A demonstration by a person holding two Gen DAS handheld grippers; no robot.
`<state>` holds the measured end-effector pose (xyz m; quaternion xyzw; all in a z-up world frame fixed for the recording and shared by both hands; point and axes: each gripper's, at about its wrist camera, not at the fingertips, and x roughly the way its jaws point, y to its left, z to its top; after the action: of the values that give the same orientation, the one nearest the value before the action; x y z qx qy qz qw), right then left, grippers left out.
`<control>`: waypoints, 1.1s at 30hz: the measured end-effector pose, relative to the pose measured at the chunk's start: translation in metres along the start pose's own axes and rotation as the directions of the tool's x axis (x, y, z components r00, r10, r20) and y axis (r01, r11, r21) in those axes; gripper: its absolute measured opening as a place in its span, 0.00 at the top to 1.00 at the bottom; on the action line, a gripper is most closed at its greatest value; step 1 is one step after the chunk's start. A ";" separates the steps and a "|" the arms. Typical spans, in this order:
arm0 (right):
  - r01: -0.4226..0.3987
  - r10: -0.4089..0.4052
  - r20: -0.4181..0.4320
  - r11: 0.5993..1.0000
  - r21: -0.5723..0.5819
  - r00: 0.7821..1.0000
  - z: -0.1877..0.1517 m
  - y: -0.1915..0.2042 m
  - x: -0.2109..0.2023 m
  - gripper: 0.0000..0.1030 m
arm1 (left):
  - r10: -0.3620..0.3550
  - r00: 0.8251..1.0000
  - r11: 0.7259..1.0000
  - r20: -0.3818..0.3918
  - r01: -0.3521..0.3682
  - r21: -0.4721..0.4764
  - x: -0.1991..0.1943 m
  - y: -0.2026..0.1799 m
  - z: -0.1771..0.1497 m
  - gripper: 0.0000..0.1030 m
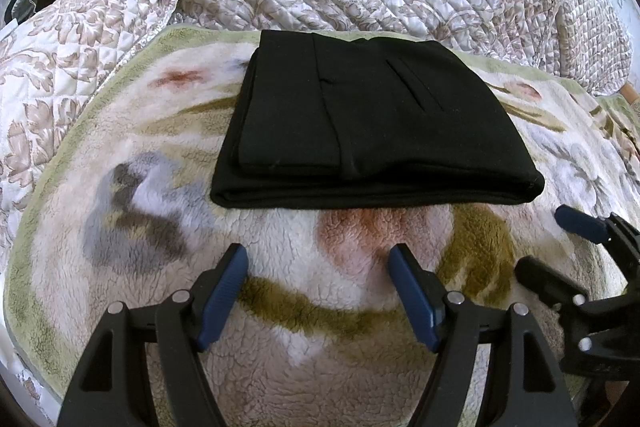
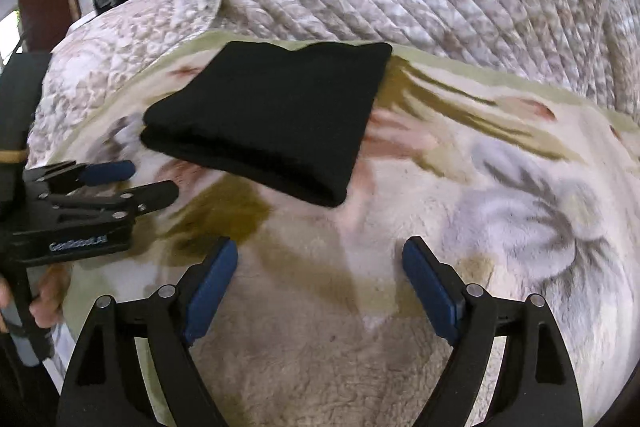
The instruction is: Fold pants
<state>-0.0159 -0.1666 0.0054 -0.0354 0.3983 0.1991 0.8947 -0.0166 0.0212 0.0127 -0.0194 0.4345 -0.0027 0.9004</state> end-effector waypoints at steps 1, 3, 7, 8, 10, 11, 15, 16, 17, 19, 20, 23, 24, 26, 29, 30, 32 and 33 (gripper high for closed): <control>0.004 -0.004 -0.013 1.000 -0.006 1.000 0.001 0.001 0.004 0.16 | 0.001 1.000 1.000 0.000 -0.001 0.001 0.000 0.000 0.000 0.26; 0.030 -0.030 -0.011 0.999 -0.031 0.999 0.001 0.006 0.004 0.16 | 0.000 1.000 1.000 0.000 0.000 0.001 0.000 0.000 0.000 0.26; 0.021 -0.021 -0.012 0.999 -0.025 1.000 0.003 0.003 0.004 0.15 | -0.001 1.000 1.000 0.000 0.001 0.001 0.000 0.000 0.000 0.26; 0.021 -0.021 -0.012 0.999 -0.024 1.000 0.002 0.002 0.003 0.15 | -0.001 1.000 1.000 0.000 0.001 0.001 0.000 0.000 0.000 0.26; 0.022 -0.022 -0.012 0.999 -0.024 1.000 0.001 0.001 0.002 0.15 | 0.000 1.000 1.000 -0.001 0.000 0.001 0.000 0.000 0.000 0.26; 0.020 -0.020 -0.011 1.000 -0.022 1.000 0.001 0.001 0.002 0.15 | 0.000 1.000 1.000 -0.001 0.000 0.001 0.000 0.000 0.000 0.26; 0.022 -0.022 -0.011 0.999 -0.024 1.000 0.002 0.001 0.003 0.15 | -0.001 1.000 1.000 0.000 0.001 0.001 0.000 0.000 0.000 0.26; 0.021 -0.021 -0.011 1.000 -0.023 1.000 0.001 0.002 0.003 0.15 | -0.001 1.000 1.000 0.000 0.001 0.001 0.000 0.000 0.001 0.26; 0.021 -0.021 -0.011 1.000 -0.023 1.000 0.001 0.002 0.003 0.15 | -0.001 1.000 1.000 0.000 0.001 0.001 0.000 0.000 0.000 0.26; 0.021 -0.022 -0.011 0.999 -0.024 1.000 0.002 0.002 0.003 0.15 | 0.000 1.000 1.000 -0.001 0.000 0.001 0.000 0.000 0.000 0.26; 0.021 -0.021 -0.012 1.000 -0.023 1.000 0.002 0.002 0.003 0.15 | 0.000 1.000 1.000 -0.001 0.000 0.000 0.000 0.000 0.000 0.26; 0.021 -0.021 -0.012 1.000 -0.024 1.000 0.002 0.002 0.003 0.15 | -0.001 1.000 1.000 0.000 0.001 0.002 0.000 0.000 0.000 0.26; 0.021 -0.021 -0.012 1.000 -0.024 1.000 0.001 0.002 0.003 0.15 | -0.002 1.000 1.000 -0.001 0.002 0.001 0.000 0.000 0.001 0.26; 0.021 -0.021 -0.012 0.999 -0.024 1.000 0.001 0.003 0.003 0.15 | -0.002 1.000 1.000 -0.002 0.002 0.000 0.000 0.000 0.001 0.26; 0.021 -0.021 -0.011 0.999 -0.024 1.000 0.002 0.003 0.003 0.15 | -0.002 1.000 1.000 -0.004 0.001 -0.005 0.000 0.001 0.000 0.26; 0.021 -0.021 -0.012 0.999 -0.024 1.000 0.001 0.003 0.003 0.15 | -0.002 1.000 1.000 -0.005 0.002 -0.007 0.000 0.001 0.001 0.26; 0.021 -0.021 -0.012 1.000 -0.024 1.000 0.002 0.003 0.003 0.15 | -0.007 1.000 1.000 -0.009 0.007 -0.012 0.000 0.002 0.002 0.26; 0.021 -0.021 -0.012 0.999 -0.024 1.000 0.001 0.003 0.003 0.15 | -0.009 1.000 1.000 -0.012 0.009 -0.015 0.001 0.002 0.003 0.26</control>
<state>-0.0141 -0.1629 0.0046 -0.0515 0.4008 0.1942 0.8939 -0.0143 0.0235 0.0139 -0.0280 0.4398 -0.0039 0.8976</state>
